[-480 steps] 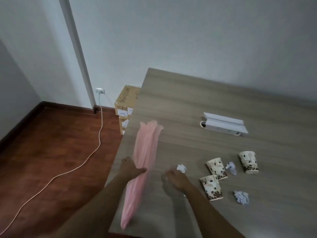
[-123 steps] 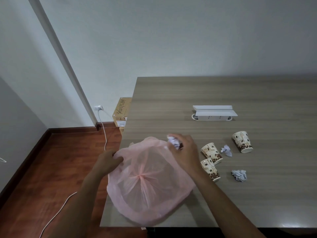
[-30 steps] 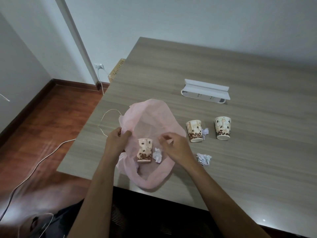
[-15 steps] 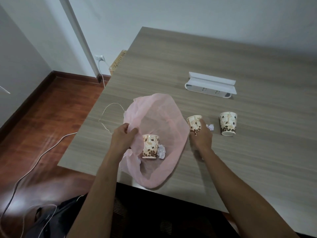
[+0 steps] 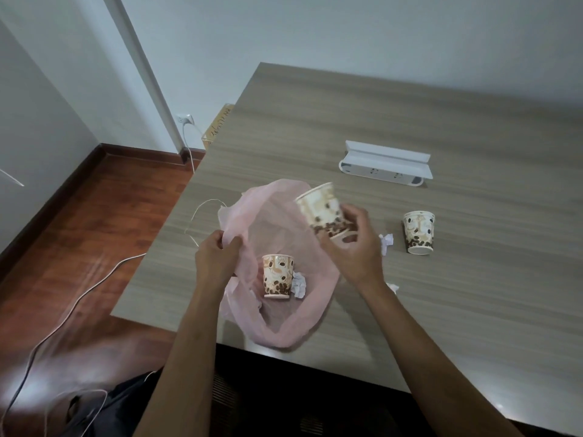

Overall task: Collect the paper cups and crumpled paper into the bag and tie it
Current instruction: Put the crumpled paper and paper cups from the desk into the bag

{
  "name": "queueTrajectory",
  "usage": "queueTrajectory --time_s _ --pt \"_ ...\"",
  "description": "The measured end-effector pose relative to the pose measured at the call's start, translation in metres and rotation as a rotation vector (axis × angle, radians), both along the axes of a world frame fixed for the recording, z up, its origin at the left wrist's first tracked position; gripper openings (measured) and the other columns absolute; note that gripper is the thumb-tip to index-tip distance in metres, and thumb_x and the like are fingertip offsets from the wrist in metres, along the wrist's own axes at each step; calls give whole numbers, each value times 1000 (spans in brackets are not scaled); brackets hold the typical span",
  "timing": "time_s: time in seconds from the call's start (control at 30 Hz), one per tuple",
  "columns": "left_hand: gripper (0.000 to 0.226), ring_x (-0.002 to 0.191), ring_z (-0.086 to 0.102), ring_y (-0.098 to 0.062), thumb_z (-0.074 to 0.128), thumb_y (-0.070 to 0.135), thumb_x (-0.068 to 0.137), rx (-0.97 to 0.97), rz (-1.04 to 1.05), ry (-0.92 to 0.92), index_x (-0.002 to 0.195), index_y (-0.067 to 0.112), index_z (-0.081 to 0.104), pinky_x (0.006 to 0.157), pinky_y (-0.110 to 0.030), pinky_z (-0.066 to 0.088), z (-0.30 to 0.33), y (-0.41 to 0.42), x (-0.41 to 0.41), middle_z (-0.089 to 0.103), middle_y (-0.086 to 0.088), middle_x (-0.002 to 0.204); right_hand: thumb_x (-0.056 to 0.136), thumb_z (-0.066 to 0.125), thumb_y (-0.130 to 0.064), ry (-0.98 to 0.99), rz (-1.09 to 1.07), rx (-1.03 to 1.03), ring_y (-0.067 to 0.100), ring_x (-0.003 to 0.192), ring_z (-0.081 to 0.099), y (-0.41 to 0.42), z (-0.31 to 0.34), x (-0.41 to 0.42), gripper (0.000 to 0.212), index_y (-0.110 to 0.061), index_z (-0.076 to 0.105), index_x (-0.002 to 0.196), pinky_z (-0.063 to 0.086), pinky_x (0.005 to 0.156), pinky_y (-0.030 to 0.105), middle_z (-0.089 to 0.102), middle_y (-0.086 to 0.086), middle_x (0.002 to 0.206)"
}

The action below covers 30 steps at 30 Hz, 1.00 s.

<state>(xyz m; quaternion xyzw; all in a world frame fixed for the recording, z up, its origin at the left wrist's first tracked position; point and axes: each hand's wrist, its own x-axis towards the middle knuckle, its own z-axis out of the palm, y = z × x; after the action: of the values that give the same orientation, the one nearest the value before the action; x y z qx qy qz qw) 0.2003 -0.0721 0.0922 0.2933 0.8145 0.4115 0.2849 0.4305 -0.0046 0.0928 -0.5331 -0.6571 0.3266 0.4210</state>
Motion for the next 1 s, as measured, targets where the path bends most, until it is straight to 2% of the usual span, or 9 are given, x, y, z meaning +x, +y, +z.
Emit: queueTrajectory --time_s 0.13,0.27,0.37,0.43,0.5,0.57,0.63,0.77,1.0 --pt "33 81 64 -40 60 32 80 19 11 -14 84 0 58 71 -56 56 1 -2 2 65 -21 83 72 78 -45 -252 278 -69 21 112 56 0 -8 -30 70 -27 53 134 50 92 43 63 1 125" --pt "16 80 65 -35 62 30 83 37 -2 -22 75 16 60 74 -53 56 5 -3 6 65 -8 75 78 73 -50 -398 376 -107 28 146 23 4 -15 -44 82 -21 40 148 20 120 42 32 11 157" --pt "16 78 65 -32 62 33 81 51 3 -19 71 22 59 74 -53 56 7 -5 5 65 -3 73 79 75 -37 -432 5 -51 28 138 34 0 -31 -20 81 -17 36 146 31 114 44 41 7 148" --pt "20 77 65 -31 59 41 75 48 12 -23 71 22 60 74 -52 57 6 -5 4 66 -2 73 77 75 -28 -400 -151 -330 30 128 48 0 -44 3 80 -12 35 144 41 102 36 52 11 138" --pt "21 76 65 -29 61 40 77 30 34 -2 75 19 63 73 -46 56 7 -5 2 66 -1 74 75 70 -13 -295 -143 -560 30 109 63 2 -49 19 50 -10 57 123 47 88 27 67 11 110" --pt "16 77 60 -25 66 28 84 29 89 61 90 14 66 72 -33 47 11 -5 -1 64 -1 78 75 66 -6 -176 -183 -498 26 85 69 5 -41 29 18 -17 66 90 56 83 34 70 2 82" --pt "15 78 55 -22 67 20 84 71 178 112 97 14 64 71 -27 37 15 -7 -6 60 0 78 78 69 -9 -35 -241 -375 18 72 67 7 -18 32 15 -23 64 77 58 75 32 67 -5 73" --pt "14 73 52 -24 72 20 80 185 227 120 83 12 60 69 -34 40 20 -5 -11 52 4 67 83 73 -16 111 -261 -124 -2 57 54 11 30 37 11 -22 66 78 45 56 7 62 -10 68" --pt "25 70 53 -22 71 37 70 288 224 93 75 15 60 74 -45 50 16 -5 -16 57 0 73 83 73 -22 59 -274 -59 1 59 55 18 49 48 9 -16 68 78 49 61 15 64 -9 69"
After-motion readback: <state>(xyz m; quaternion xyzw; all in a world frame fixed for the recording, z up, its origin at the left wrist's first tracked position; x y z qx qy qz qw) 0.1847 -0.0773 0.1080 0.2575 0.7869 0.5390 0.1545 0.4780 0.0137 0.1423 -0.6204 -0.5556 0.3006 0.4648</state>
